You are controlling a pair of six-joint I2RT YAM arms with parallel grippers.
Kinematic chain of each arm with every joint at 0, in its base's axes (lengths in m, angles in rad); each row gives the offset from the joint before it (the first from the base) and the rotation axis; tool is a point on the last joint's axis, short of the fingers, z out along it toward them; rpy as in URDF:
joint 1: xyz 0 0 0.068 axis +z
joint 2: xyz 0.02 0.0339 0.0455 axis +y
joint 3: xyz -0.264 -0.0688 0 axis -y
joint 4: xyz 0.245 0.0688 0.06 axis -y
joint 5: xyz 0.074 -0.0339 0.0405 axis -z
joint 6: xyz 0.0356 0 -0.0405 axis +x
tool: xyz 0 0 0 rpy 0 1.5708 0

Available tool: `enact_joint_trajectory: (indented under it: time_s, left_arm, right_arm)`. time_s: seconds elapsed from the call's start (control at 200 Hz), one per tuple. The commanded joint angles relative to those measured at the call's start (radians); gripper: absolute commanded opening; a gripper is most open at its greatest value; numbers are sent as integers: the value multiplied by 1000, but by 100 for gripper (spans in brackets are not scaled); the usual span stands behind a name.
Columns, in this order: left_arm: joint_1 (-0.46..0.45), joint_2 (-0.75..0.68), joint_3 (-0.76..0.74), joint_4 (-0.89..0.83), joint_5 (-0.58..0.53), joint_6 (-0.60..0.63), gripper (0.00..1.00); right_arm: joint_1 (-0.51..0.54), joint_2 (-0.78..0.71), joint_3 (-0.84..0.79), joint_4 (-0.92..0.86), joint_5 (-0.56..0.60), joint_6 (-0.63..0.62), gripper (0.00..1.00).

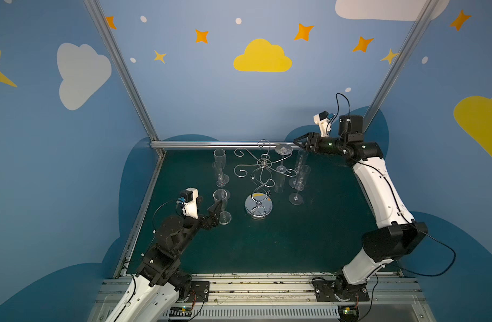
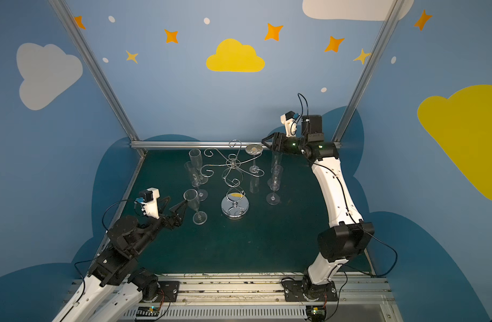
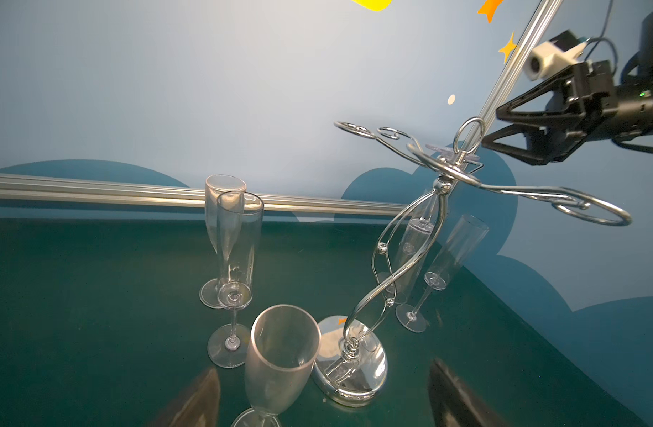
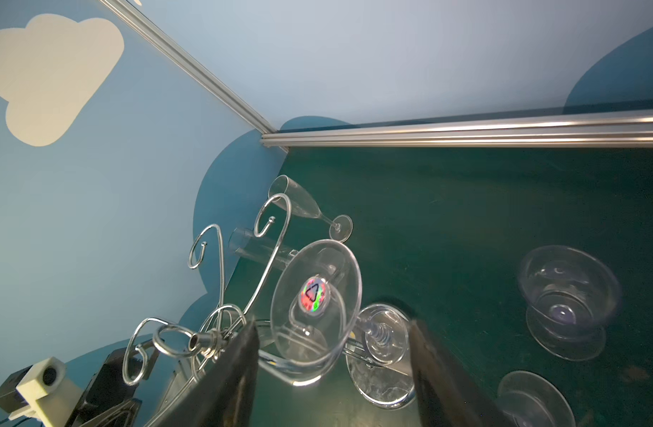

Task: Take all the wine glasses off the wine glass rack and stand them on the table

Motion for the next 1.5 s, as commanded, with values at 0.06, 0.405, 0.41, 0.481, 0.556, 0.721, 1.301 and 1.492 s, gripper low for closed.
enact_joint_trajectory:
  time_s: [0.06, 0.405, 0.41, 0.481, 0.556, 0.721, 1.301, 1.492]
  left_arm:
    - [1, -14, 6, -28, 37, -31, 87]
    - [2, -23, -17, -21, 45, -50, 87]
    - [2, -23, -17, -20, 45, -51, 87]
    - [2, -27, -19, -22, 45, -53, 87]
    - [2, -31, -23, -24, 44, -54, 87]
    - [2, -42, -27, -31, 36, -56, 87]
    - [2, -65, -28, -47, 28, -53, 88]
    - [3, -76, -25, -55, 24, -53, 88]
  right_arm:
    - [-5, 81, 77, -5, -112, 47, 59]
    - [9, 177, 97, 63, -255, 121, 49]
    - [9, 178, 98, 63, -257, 121, 49]
    - [13, 187, 97, 64, -281, 122, 46]
    - [16, 192, 96, 61, -295, 122, 43]
    - [21, 187, 88, 71, -300, 121, 36]
    - [32, 174, 69, 108, -310, 147, 11]
    - [32, 154, 17, 213, -332, 224, 0]
